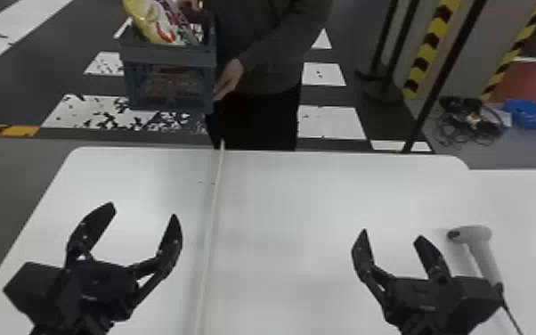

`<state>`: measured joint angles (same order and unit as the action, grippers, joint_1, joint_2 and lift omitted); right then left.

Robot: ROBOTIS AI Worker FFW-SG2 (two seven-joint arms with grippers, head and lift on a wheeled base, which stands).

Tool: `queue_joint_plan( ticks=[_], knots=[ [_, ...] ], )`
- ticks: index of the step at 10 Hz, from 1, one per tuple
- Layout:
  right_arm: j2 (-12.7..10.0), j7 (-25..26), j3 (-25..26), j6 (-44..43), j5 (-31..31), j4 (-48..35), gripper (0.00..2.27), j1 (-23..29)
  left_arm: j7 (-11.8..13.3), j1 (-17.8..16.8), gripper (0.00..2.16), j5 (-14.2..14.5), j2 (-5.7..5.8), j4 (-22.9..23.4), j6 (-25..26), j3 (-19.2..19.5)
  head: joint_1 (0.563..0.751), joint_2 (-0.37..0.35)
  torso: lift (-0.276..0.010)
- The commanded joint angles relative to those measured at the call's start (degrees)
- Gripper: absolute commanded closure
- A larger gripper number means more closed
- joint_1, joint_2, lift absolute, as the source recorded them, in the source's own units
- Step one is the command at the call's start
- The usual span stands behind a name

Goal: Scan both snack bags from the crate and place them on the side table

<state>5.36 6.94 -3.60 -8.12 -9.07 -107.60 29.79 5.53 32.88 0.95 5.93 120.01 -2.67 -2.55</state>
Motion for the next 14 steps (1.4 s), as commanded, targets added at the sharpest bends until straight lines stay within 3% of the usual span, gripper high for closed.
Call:
queue_joint_plan(
  ticks=[1,14],
  knots=[
    [0.0,0.0,0.0,0.0,0.0,0.0,0.08,0.0,0.0,0.0,0.12,0.0,0.04,-0.1,0.0,0.0,0.695,-0.065,-0.095],
    [0.0,0.0,-0.1,0.0,0.0,-0.1,0.08,0.0,0.4,0.3,0.12,-0.2,0.04,0.3,0.0,0.1,0.695,-0.066,-0.095]
  ],
)
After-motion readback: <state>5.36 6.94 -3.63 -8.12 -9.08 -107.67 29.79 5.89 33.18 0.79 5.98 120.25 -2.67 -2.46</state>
